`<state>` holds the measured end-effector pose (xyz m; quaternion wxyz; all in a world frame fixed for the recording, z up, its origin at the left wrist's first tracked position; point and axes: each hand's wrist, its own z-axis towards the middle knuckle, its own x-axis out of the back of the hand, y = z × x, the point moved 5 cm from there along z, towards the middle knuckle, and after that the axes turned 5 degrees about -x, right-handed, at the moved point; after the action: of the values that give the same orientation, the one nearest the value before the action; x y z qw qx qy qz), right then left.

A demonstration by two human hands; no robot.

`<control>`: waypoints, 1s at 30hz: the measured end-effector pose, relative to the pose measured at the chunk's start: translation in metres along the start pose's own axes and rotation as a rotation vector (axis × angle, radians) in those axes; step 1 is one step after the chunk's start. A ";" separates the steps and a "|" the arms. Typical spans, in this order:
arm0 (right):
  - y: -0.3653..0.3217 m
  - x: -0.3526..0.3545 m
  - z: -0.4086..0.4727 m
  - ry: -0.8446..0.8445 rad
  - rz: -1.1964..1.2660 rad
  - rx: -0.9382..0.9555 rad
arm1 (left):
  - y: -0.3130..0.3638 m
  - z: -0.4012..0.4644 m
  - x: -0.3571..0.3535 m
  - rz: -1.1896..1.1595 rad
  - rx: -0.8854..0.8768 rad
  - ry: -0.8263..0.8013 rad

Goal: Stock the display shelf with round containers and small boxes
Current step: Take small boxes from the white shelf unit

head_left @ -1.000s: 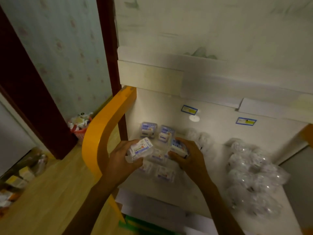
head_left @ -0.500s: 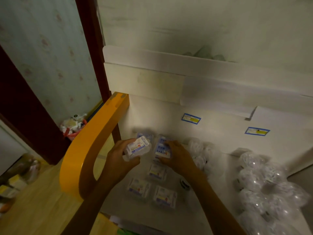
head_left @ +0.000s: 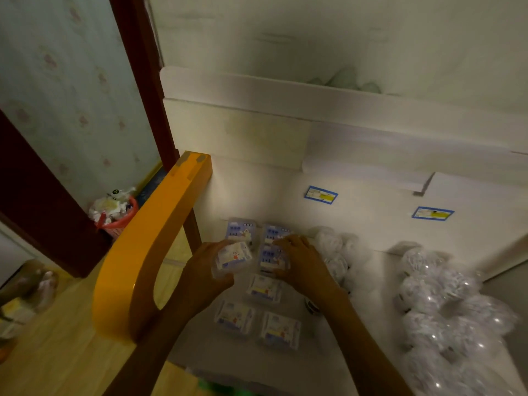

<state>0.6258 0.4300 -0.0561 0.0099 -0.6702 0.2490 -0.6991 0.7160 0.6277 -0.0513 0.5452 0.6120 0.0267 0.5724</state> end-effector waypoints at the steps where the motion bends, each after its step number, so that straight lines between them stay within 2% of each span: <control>1: 0.001 0.005 -0.004 0.018 0.031 -0.006 | -0.005 0.000 -0.004 0.042 0.013 -0.028; 7: 0.002 0.020 -0.036 0.121 0.176 -0.041 | -0.024 -0.005 -0.019 0.173 0.137 -0.184; 16: -0.012 0.029 -0.081 0.206 0.112 -0.078 | -0.027 -0.012 -0.025 0.276 0.108 -0.304; 20: -0.016 0.036 -0.100 0.237 0.062 -0.108 | -0.015 -0.015 -0.022 0.236 0.039 -0.354; 30: -0.007 0.035 -0.173 0.324 -0.005 -0.208 | 0.073 -0.049 -0.015 0.291 -0.314 -0.272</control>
<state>0.4611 0.4819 -0.0167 -0.1013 -0.5470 0.3167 -0.7683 0.6323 0.6198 -0.0224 0.5441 0.5884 -0.2244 0.5544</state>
